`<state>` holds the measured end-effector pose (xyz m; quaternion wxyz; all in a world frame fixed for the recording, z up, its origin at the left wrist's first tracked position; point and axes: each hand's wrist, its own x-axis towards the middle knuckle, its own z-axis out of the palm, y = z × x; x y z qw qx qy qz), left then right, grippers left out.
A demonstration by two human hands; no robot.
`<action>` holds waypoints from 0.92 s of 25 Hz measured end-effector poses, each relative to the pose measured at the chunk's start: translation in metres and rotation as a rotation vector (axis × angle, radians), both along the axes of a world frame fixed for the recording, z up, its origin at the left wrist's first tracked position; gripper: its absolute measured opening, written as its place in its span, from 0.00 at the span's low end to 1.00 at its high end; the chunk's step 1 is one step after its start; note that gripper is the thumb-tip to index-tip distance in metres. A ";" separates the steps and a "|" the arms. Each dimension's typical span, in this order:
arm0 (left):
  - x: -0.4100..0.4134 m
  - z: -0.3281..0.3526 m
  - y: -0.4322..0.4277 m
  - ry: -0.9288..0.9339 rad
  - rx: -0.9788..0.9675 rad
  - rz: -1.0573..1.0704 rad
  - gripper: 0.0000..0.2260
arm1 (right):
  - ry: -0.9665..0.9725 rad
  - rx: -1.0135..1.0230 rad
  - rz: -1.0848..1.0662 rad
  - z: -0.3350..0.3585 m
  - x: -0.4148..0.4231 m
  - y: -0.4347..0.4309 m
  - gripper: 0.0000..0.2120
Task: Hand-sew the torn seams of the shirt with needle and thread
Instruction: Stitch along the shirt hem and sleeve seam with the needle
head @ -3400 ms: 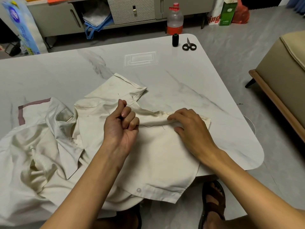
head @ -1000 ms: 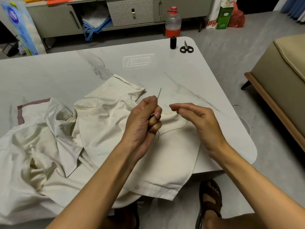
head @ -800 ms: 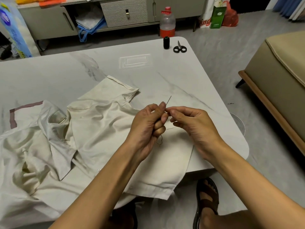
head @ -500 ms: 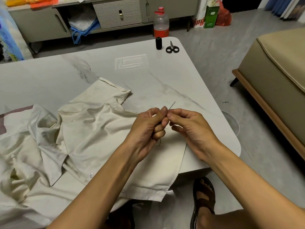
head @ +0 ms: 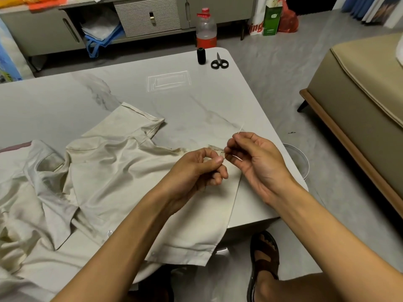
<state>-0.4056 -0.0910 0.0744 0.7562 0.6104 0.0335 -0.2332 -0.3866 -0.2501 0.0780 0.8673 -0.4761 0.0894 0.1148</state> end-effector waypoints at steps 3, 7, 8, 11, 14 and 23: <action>0.002 0.002 0.007 -0.092 0.257 -0.058 0.04 | -0.012 -0.095 -0.037 -0.004 0.003 -0.006 0.06; 0.018 -0.008 0.018 -0.301 0.513 0.230 0.06 | 0.003 -0.172 -0.062 -0.011 0.006 -0.014 0.08; 0.025 -0.013 0.020 -0.403 0.633 0.289 0.05 | 0.024 -0.180 -0.062 -0.012 0.005 -0.014 0.07; 0.043 -0.031 0.020 -0.707 1.046 0.180 0.08 | 0.068 -0.216 -0.048 -0.016 0.007 -0.009 0.07; 0.057 -0.049 0.020 -0.918 1.260 -0.056 0.11 | 0.062 -0.287 -0.006 -0.019 0.010 -0.003 0.07; 0.056 -0.022 0.030 -0.454 0.843 -0.092 0.05 | -0.163 -0.674 0.127 -0.024 0.009 0.013 0.07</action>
